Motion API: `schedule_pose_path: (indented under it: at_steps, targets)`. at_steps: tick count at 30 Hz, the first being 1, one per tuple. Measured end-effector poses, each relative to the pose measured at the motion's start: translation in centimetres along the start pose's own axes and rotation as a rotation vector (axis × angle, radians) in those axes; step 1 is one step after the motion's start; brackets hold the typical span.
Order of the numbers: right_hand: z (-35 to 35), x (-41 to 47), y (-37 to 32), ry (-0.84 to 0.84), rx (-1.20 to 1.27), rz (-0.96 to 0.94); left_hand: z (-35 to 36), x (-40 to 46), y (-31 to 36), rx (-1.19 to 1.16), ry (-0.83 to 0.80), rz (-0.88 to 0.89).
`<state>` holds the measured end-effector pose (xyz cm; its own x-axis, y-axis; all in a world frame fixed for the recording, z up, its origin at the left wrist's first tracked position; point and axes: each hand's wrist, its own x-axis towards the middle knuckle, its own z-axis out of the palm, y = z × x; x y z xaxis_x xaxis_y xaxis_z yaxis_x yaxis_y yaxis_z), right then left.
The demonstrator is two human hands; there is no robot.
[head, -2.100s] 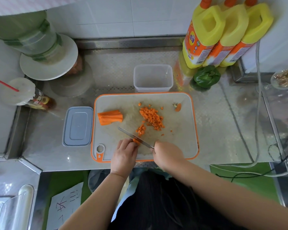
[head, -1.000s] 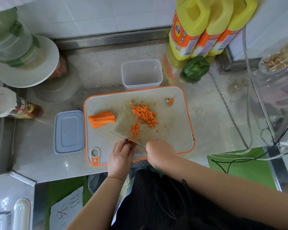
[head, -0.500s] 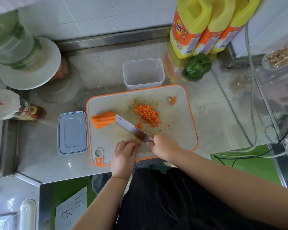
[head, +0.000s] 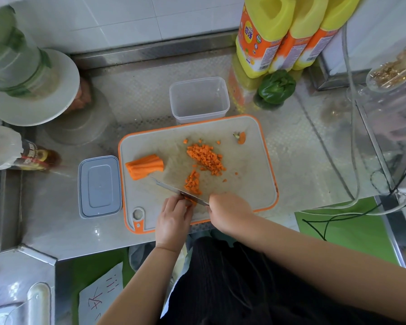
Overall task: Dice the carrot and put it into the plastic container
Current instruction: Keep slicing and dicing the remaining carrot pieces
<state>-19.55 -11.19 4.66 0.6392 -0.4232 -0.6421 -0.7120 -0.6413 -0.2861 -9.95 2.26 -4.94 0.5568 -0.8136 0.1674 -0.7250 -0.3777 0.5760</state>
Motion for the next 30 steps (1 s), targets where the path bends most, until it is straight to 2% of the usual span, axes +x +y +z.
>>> schedule_pose_path:
  at_steps: [10, 15, 24, 30]
  targets:
    - [0.4, 1.5, -1.2, -0.07, -0.006, 0.074, 0.7, 0.0, -0.8, 0.004, 0.0, 0.018]
    - [-0.3, 2.3, -0.2, -0.105, 0.153, 0.103, 0.2, 0.1, -0.6, -0.004, -0.002, 0.031]
    - [0.2, 0.1, -0.1, 0.001, 0.104, 0.023, -0.6, 0.0, -0.2, -0.06, -0.032, -0.008]
    - [0.6, -0.1, -0.1, -0.002, 0.049, 0.021, -0.6, -0.3, -0.6, 0.019, -0.027, 0.048]
